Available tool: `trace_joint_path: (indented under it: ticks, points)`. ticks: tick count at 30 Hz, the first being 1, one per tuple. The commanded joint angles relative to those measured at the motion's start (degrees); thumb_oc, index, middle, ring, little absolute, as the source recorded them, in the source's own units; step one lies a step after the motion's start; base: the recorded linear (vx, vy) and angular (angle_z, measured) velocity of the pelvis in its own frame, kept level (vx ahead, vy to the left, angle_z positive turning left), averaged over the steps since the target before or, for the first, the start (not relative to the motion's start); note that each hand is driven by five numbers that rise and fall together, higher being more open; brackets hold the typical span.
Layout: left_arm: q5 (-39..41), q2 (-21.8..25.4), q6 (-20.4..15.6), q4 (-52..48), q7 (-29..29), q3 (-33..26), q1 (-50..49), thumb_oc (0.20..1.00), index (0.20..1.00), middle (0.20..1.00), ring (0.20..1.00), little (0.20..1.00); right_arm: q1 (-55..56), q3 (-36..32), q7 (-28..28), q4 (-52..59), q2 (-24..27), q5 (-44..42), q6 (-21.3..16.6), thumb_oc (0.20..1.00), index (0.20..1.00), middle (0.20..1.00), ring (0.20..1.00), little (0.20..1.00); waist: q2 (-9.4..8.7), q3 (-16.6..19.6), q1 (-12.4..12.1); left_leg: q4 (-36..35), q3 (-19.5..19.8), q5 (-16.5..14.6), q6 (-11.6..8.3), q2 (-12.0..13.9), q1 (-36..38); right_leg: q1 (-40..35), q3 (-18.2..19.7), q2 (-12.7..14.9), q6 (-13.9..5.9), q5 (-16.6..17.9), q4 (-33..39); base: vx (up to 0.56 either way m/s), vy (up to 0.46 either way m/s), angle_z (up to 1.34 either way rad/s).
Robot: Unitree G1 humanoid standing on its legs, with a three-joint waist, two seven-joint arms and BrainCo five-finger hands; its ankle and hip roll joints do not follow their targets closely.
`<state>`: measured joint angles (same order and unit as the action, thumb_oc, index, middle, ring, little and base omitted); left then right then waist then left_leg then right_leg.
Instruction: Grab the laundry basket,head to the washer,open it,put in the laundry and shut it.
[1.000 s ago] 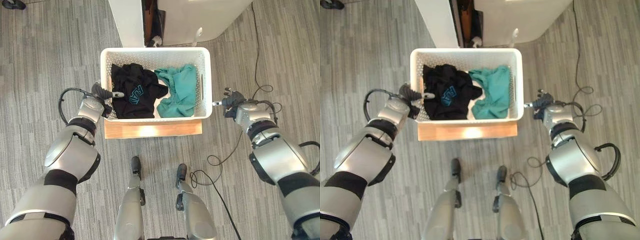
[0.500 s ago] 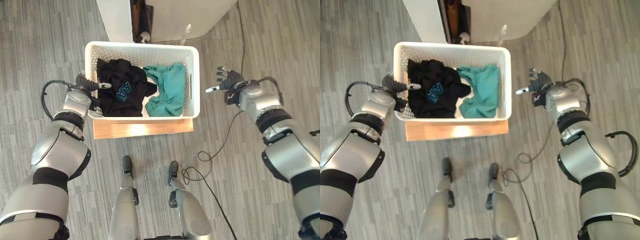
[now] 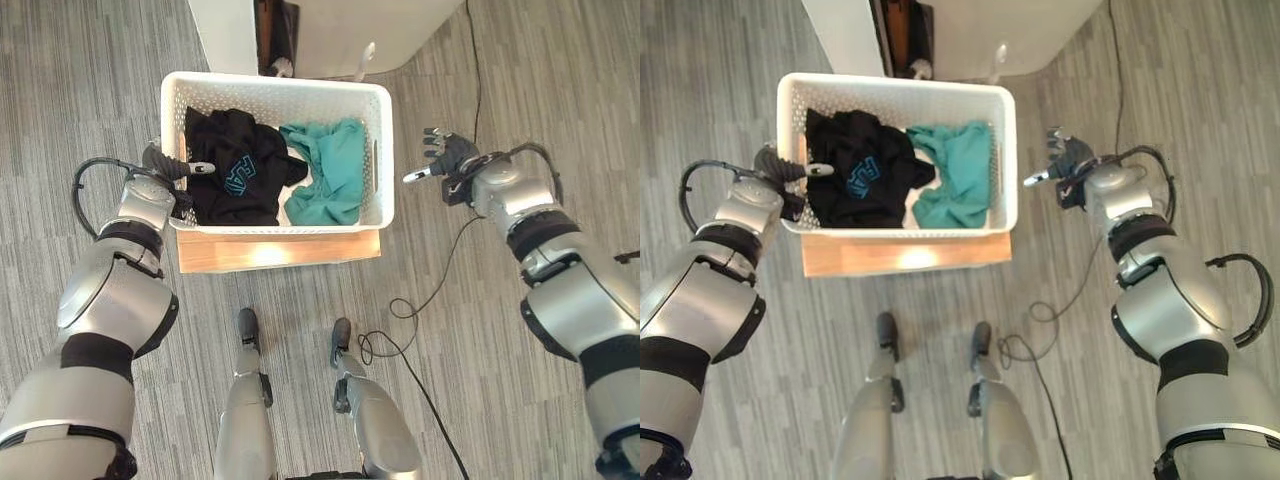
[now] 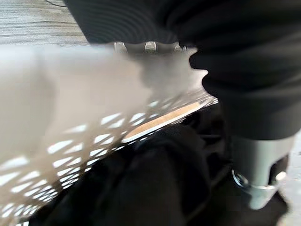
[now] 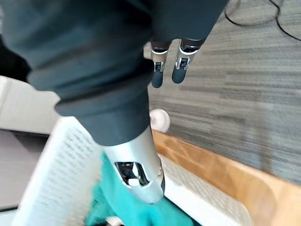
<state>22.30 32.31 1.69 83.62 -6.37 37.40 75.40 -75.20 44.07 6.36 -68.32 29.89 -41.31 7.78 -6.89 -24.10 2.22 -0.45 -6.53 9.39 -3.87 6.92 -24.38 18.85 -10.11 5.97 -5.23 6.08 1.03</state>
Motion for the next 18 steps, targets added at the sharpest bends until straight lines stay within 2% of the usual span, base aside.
trace_joint_path:
  ticks: [1, 8, 14, 15, 16, 18]
  points:
    - [0.58, -1.10, -1.14, 2.06, 0.24, 2.37, 5.54, 1.000, 1.000, 1.000, 1.000, 1.000, -4.10, 1.07, 0.37, -3.89, 1.48, 3.22, 0.23, 1.000, 1.000, 1.000, 1.000, 1.000, 1.68, -1.21, -0.74, 2.93, 2.64, -2.10, -3.01, 2.45, 0.16, 2.90, -0.64, 4.12, -3.04, -0.60, -4.44, 0.01, 0.008, 0.06]
    - [0.94, -1.83, -1.65, 0.72, 0.05, 3.11, 6.74, 1.000, 1.000, 1.000, 1.000, 1.000, -3.37, 0.27, 0.53, -8.53, -0.08, 5.19, 0.62, 1.000, 1.000, 1.000, 1.000, 1.000, 2.33, -1.48, -1.57, 2.33, 3.32, -1.92, -2.70, 1.61, -0.57, 3.08, -1.00, 4.41, -3.28, 0.06, -3.75, 0.01, 0.008, 0.07]
    - [1.19, -4.24, -1.89, 0.87, -0.27, 4.21, 8.23, 1.000, 1.000, 1.000, 1.000, 1.000, -5.12, -1.72, -0.83, -16.36, -1.88, 6.72, 0.96, 1.000, 1.000, 1.000, 1.000, 1.000, 2.81, -1.70, -2.94, 1.64, 3.77, -1.57, -2.31, 0.70, -1.69, 3.09, -1.51, 4.93, -3.52, 0.79, -2.64, 0.02, 0.016, 0.08]
    - [1.19, -4.62, -1.76, 1.08, -0.19, 4.47, 8.34, 0.589, 0.589, 0.589, 0.589, 0.589, -5.28, -1.98, -1.04, -17.53, -2.32, 6.87, 1.18, 1.000, 1.000, 1.000, 1.000, 1.000, 2.86, -1.74, -2.98, 1.63, 3.90, -1.55, -2.27, 0.64, -1.84, 3.12, -1.51, 4.95, -3.51, 0.80, -2.61, 0.02, 0.028, 0.06]
    - [1.68, -5.07, -1.54, 1.42, -0.03, 4.47, 8.08, 0.407, 0.407, 0.407, 0.407, 0.407, -5.28, -2.75, -1.31, -18.35, -2.93, 6.42, 1.47, 1.000, 1.000, 1.000, 1.000, 1.000, 2.95, -1.83, -3.08, 1.58, 4.03, -1.52, -2.18, 0.49, -1.99, 3.20, -1.45, 4.97, -3.50, 0.82, -2.62, 0.01, 0.014, 0.05]
    - [1.69, -5.63, -1.41, 1.47, 0.32, 4.53, 8.04, 0.376, 0.376, 0.376, 0.376, 0.376, -5.11, -3.03, -1.14, -19.47, -3.37, 6.81, 1.58, 1.000, 1.000, 1.000, 1.000, 1.000, 3.10, -1.92, -3.23, 1.47, 4.13, -1.48, -2.13, 0.34, -2.19, 3.24, -1.54, 5.01, -3.53, 0.82, -2.60, 0.01, 0.008, 0.08]
